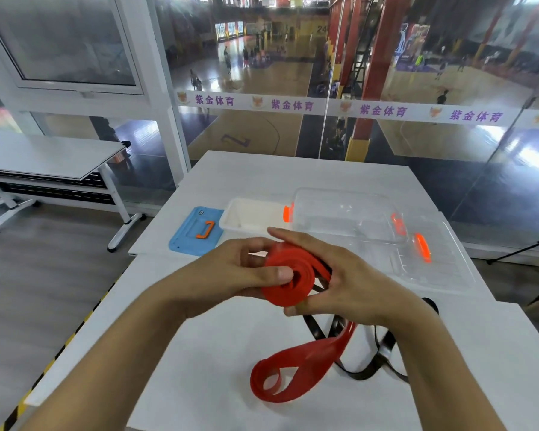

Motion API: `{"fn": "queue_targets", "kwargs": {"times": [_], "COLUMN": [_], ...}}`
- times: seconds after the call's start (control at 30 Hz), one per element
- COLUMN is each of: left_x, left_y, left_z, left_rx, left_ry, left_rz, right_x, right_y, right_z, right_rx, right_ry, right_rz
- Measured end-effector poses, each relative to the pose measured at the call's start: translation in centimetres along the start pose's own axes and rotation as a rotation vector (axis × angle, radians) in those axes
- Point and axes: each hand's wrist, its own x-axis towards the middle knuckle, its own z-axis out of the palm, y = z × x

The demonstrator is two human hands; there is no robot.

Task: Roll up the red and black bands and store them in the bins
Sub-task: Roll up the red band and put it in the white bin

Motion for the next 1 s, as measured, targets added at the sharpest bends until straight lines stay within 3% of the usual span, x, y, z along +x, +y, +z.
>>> {"fn": "queue_targets", "kwargs": {"times": [0.1, 0.57, 0.8, 0.9, 1.0], "left_x": [0.3, 0.7, 2.5, 3.1, 3.4], "left_y": [0.6, -0.3, -1.0, -1.3, -1.6], "left_z": [0.3, 2.4, 3.9, 4.6, 5.0], "left_rx": [0.109, -0.017, -0.317, -0.312, -0.279], "left_ry": [0.086, 0.268, 0.492, 0.544, 0.518], "left_rz": [0.076, 0.317, 0.299, 0.272, 0.257], "right_x": [0.6, -0.3, 0.4, 1.1, 1.5], "right_y": [-0.9, -1.0, -0.7, -0.5, -0.4], "right_z": [-0.3, -0.4, 3.5, 6.0, 7.2], "right_rx": [-0.023, -0.008, 0.086, 0.115, 0.087], "right_ry": [-0.036, 0.106, 0.43, 0.687, 0.783], "right_rz": [-0.013, 0.093, 0.1, 0.162, 0.207]}}
